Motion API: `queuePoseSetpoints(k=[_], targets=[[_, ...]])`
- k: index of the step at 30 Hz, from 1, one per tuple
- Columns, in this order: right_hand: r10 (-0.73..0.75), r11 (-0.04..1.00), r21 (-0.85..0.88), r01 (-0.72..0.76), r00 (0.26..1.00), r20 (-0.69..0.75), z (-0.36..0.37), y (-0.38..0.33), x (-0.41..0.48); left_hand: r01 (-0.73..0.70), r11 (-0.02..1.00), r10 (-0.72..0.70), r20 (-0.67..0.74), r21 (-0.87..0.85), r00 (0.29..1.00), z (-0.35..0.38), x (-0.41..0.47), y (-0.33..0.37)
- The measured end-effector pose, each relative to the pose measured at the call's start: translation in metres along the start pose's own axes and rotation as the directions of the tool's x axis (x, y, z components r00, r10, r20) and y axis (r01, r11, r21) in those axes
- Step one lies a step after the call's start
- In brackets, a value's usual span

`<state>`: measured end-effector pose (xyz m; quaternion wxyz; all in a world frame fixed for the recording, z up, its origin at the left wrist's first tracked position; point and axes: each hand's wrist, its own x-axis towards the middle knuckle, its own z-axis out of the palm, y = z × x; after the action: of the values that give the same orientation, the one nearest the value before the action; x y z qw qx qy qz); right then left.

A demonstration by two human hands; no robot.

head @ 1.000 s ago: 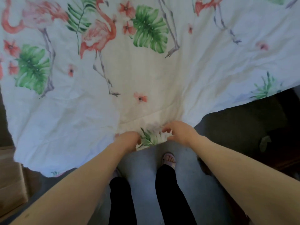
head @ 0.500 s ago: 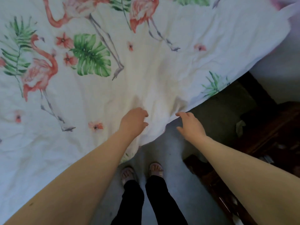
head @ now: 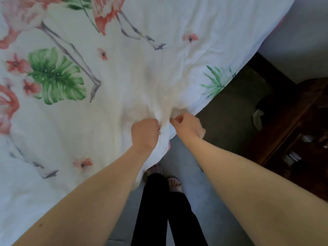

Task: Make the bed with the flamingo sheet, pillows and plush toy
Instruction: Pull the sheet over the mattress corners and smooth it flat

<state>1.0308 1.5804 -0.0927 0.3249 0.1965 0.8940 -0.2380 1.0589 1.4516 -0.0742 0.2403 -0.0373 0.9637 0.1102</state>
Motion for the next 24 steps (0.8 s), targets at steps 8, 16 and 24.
queuePoseSetpoints(k=[8, 16, 24], targets=[[0.118, 0.969, 0.224, -0.104, 0.992, -0.051, -0.013, 0.038, 0.008, -0.142, 0.919, 0.259, 0.292, -0.368, 0.921, -0.002, 0.007, -0.004], [0.120, 0.952, 0.279, -0.128, 0.992, 0.045, -0.013, 0.028, 0.021, -0.122, 0.937, 0.130, 0.004, -0.328, 0.991, -0.020, 0.046, -0.009], [0.181, 0.779, 0.595, -0.198, 0.979, 0.090, -0.018, 0.022, 0.066, -0.228, 0.967, 0.223, 0.049, 0.110, 0.973, -0.035, 0.096, 0.012]])
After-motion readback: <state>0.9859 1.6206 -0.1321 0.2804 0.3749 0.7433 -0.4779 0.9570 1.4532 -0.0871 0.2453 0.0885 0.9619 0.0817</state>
